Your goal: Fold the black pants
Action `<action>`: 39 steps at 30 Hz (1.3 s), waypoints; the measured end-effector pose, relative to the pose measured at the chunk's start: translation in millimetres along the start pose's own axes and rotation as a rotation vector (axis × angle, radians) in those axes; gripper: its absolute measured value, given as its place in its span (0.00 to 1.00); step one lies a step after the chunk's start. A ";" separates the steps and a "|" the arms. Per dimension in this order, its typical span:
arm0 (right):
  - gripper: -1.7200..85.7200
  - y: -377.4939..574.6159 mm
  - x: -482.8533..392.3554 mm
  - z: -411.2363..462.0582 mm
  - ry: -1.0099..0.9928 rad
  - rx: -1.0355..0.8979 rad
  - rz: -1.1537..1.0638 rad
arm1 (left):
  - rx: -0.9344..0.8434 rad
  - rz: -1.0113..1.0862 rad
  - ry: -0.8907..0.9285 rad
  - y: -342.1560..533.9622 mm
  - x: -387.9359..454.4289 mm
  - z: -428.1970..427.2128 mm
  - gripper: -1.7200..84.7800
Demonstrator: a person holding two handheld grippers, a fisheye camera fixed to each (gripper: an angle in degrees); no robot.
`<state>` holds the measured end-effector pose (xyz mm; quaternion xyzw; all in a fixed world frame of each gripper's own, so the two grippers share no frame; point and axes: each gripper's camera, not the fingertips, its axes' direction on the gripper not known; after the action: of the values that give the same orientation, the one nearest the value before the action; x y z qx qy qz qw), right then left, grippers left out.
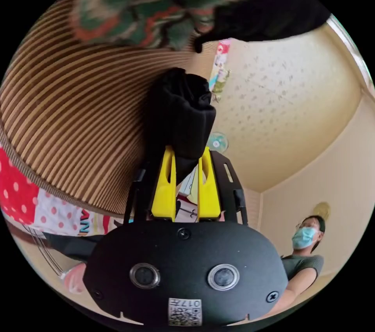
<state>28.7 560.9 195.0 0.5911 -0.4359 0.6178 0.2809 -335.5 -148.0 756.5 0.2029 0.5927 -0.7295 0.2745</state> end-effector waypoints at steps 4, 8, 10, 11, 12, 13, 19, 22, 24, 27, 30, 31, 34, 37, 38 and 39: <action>0.02 -13.4 -7.9 13.7 -0.055 -0.037 -0.016 | -0.160 0.299 -0.127 31.5 88.5 48.5 0.12; 0.02 -29.4 -20.3 25.1 -0.079 -0.085 -0.054 | -0.489 0.643 -0.325 107.0 167.5 168.0 0.13; 0.02 -42.3 -28.5 27.3 -0.085 -0.110 -0.075 | -0.634 0.705 -0.402 142.3 169.9 226.5 0.15; 0.02 -46.1 -30.6 26.9 -0.085 -0.115 -0.079 | -0.730 0.737 -0.450 166.4 163.2 263.0 0.16; 0.02 -53.6 -34.9 24.8 -0.086 -0.122 -0.089 | -0.852 0.771 -0.451 188.1 154.1 294.1 0.17; 0.02 -60.9 -39.7 21.5 -0.083 -0.127 -0.101 | -0.928 0.777 -0.437 197.5 147.9 308.0 0.16; 0.02 -93.7 -83.3 11.9 0.029 -0.200 -0.242 | -0.928 0.524 -0.414 187.4 70.7 329.5 0.12; 0.03 -102.7 -111.9 29.6 0.105 -0.320 -0.361 | -0.602 0.359 -0.646 153.4 33.5 292.8 0.18; 0.03 -105.5 -129.4 43.0 0.162 -0.375 -0.427 | -0.497 0.284 -0.810 137.5 5.2 281.6 0.20; 0.04 -103.1 -163.6 67.2 0.237 -0.423 -0.563 | -0.525 0.195 -0.959 126.1 -37.6 288.5 0.21; 0.03 -98.7 -194.0 100.4 0.362 -0.481 -0.657 | -0.706 0.023 -0.851 128.8 -90.8 309.2 0.19; 0.03 -97.7 -202.4 113.7 0.451 -0.482 -0.673 | -0.719 0.008 -0.851 129.8 -94.7 311.2 0.18; 0.03 -98.6 -215.6 145.2 0.684 -0.451 -0.697 | -0.895 -0.039 -0.770 137.6 -103.4 327.4 0.09; 0.02 -104.6 -224.4 165.3 0.771 -0.424 -0.679 | -0.952 0.120 -0.611 147.6 -57.8 335.8 0.08; 0.02 -106.1 -226.4 168.6 0.757 -0.436 -0.673 | -0.923 0.182 -0.512 149.5 -28.3 333.3 0.08; 0.02 -107.6 -230.1 176.5 0.708 -0.485 -0.678 | -0.893 0.234 -0.447 151.8 1.2 330.6 0.08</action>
<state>240.2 495.7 -21.0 0.3729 -0.2297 0.5354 0.7222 -229.3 -493.2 712.6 -0.0303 0.7466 -0.3953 0.5342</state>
